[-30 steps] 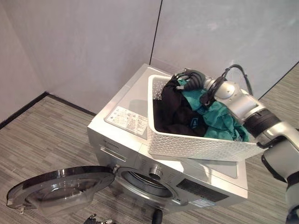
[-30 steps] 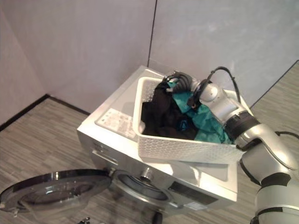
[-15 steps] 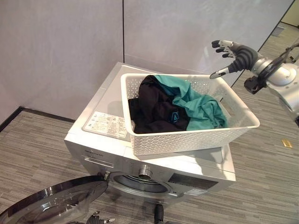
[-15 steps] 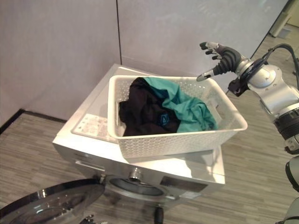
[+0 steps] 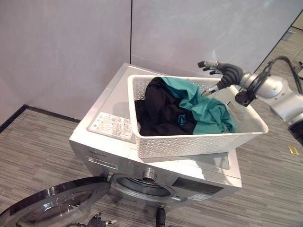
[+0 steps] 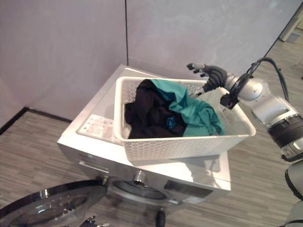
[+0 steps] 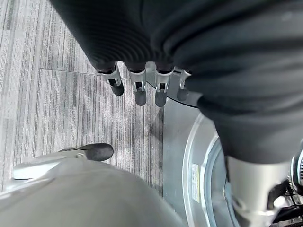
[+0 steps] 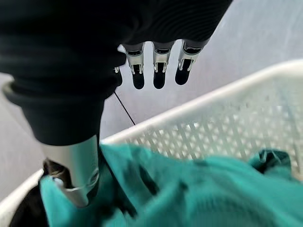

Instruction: Grab the laundry basket,head to the washer,open it,put in the laundry and shut it.

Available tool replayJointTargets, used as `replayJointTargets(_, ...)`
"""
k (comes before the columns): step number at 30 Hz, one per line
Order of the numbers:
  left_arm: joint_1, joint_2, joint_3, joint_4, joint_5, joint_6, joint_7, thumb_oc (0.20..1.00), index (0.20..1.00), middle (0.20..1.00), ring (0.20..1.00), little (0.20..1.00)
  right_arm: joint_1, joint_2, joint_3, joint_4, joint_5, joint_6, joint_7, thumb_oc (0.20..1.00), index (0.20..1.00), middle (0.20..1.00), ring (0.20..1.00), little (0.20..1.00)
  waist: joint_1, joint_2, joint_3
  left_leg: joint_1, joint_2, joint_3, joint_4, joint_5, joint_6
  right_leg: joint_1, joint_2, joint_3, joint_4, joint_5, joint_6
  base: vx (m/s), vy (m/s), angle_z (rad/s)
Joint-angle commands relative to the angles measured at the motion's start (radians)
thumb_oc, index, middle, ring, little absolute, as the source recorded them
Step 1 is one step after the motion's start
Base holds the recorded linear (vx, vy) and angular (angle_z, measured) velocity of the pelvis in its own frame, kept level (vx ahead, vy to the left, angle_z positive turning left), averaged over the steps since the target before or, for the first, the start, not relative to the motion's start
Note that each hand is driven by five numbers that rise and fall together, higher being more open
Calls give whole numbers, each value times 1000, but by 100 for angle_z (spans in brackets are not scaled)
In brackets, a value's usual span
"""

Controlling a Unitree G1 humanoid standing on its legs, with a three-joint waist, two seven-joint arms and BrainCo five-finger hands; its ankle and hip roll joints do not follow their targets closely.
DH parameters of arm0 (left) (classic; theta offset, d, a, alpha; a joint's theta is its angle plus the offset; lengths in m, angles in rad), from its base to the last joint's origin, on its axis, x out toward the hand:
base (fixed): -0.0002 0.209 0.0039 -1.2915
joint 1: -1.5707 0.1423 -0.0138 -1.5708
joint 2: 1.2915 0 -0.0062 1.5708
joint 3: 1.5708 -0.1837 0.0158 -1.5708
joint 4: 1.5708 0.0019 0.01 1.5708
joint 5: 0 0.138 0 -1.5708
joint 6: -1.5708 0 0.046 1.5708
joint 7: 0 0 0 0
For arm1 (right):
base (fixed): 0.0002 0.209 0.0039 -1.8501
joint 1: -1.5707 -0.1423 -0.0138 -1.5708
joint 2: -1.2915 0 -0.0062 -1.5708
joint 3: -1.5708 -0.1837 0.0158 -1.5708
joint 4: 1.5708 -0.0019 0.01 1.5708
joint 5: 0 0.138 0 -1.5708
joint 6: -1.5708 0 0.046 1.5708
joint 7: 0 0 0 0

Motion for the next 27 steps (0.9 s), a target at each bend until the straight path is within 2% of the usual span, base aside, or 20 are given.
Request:
replayJointTargets(1,-27,1,-14,50,26,-5,-10,1000,1000,1000,1000,1000,-52,-67,35,20,-77,9,29,1000,1000,1000,1000,1000,21,-41,22,-82,30,0,-33,55,-18,112,-94,-16,12,-135,110,0,0,0)
replayJointTargets(2,-27,1,-14,50,26,-5,-10,1000,1000,1000,1000,1000,-53,-67,35,19,-77,9,29,1000,1000,1000,1000,1000,21,-40,22,-82,30,0,-33,55,-18,112,-94,-16,12,-135,110,-3,1,3)
replayJointTargets(6,-11,1,14,55,31,-4,-17,1000,1000,1000,1000,1000,15,-169,46,-81,-94,-1,71,1000,1000,1000,1000,1000,12,-47,24,-84,34,1,-33,55,-22,109,-92,-17,13,-134,111,2,-5,5)
replayJointTargets(10,-5,-1,25,57,26,-5,-23,1000,1000,1000,1000,1000,39,-191,48,-112,-92,-8,85,1000,1000,1000,1000,1000,9,-46,24,-80,37,5,-33,53,-23,108,-91,-10,13,-133,111,6,0,1)
replayJointTargets(19,-35,-22,-14,10,24,-11,-23,1000,1000,1000,1000,1000,137,-93,42,-140,-124,13,115,1000,1000,1000,1000,1000,16,-38,36,-88,38,-3,-33,56,-22,107,-89,-14,10,-138,107,6,1,-3)
replayJointTargets(27,-45,-18,-24,-1,6,-11,-7,1000,1000,1000,1000,1000,151,83,5,-4,-186,39,70,1000,1000,1000,1000,1000,46,-29,79,-130,32,-17,-33,73,-19,78,-90,-20,4,-130,106,-36,-3,7)
